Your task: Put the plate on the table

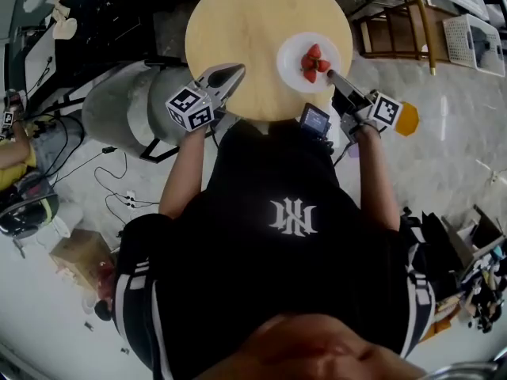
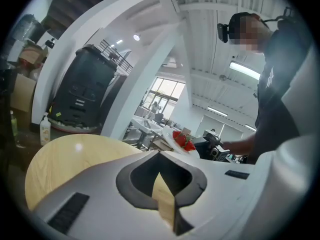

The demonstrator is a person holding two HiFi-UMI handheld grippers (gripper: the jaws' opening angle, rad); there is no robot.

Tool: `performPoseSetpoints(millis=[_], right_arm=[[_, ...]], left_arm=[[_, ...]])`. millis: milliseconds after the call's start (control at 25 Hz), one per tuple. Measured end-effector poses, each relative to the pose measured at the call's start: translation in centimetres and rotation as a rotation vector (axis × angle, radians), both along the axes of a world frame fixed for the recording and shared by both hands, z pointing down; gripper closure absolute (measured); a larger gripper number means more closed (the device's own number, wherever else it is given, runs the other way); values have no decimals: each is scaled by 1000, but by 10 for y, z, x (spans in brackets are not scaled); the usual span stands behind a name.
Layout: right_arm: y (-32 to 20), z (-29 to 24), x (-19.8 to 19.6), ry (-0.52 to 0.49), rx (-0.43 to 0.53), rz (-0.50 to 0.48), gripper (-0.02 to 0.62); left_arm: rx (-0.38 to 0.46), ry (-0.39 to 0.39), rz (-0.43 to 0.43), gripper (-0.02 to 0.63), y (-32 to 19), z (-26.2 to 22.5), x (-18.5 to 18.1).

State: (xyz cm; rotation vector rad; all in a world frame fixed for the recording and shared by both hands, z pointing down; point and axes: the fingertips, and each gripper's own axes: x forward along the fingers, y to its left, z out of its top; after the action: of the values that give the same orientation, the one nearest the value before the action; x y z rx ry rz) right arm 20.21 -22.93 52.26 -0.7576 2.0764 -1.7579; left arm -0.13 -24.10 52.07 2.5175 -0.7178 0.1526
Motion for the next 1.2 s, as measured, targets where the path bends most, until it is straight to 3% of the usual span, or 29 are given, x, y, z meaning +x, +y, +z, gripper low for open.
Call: performPoseSetpoints(millis=[200, 400, 720, 920, 1200], right_arm=[[-8, 14, -1, -29, -24, -40, 581], [-9, 41, -20, 37, -54, -79, 580], [-16, 62, -44, 45, -81, -28, 580], [-18, 90, -56, 114, -98, -40, 580], [-25, 131, -76, 126, -156, -47, 580]], left_arm=[[-11, -3, -84, 599, -15, 3, -6], [-20, -5, -65, 599, -20, 17, -15], [-59, 27, -4, 600, -22, 49, -19], [-75, 31, 10, 599, -25, 69, -20], [-119, 49, 16, 599, -23, 100, -30]])
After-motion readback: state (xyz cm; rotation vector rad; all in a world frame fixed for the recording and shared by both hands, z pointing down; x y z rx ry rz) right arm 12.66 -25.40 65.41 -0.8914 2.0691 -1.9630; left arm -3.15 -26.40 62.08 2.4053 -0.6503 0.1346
